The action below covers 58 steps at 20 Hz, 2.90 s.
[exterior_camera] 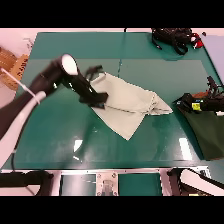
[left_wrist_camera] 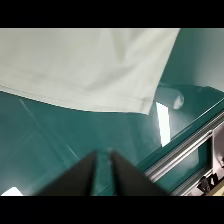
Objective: Fold the shirts.
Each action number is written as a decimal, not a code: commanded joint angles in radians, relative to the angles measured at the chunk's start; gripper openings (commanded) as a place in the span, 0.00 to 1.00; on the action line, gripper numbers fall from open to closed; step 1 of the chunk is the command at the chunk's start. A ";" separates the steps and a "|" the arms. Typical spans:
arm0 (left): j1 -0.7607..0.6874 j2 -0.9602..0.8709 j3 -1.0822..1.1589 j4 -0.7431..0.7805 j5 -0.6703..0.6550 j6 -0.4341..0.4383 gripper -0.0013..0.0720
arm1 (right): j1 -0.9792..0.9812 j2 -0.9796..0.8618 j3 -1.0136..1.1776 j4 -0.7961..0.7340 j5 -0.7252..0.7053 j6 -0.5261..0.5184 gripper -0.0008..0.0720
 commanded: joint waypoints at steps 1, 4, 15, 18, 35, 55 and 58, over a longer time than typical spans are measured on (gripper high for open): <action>-0.136 0.063 -0.240 -0.081 0.242 -0.081 0.95 | -0.009 -0.006 0.000 0.029 0.002 0.002 0.46; -0.244 0.063 -0.330 -0.099 0.418 -0.162 0.98 | -0.009 -0.006 0.000 0.029 0.001 0.002 0.46; -0.312 -0.010 -0.354 -0.191 0.521 -0.239 0.98 | 0.014 -0.006 0.000 0.042 -0.003 0.002 0.46; -0.312 -0.032 -0.354 -0.245 0.632 -0.242 0.98 | 0.020 -0.006 0.000 0.049 -0.004 0.002 0.46; 0.303 0.225 -0.353 -0.065 0.215 -0.006 0.05 | 0.020 -0.006 -0.043 0.040 0.010 0.002 0.46; 0.613 0.242 -0.354 0.135 0.066 0.129 0.05 | 0.502 -0.049 -0.272 0.097 0.044 0.016 0.67; 0.613 0.242 -0.354 0.135 0.065 0.130 0.05 | 0.535 -0.048 -0.271 0.099 0.016 0.017 0.05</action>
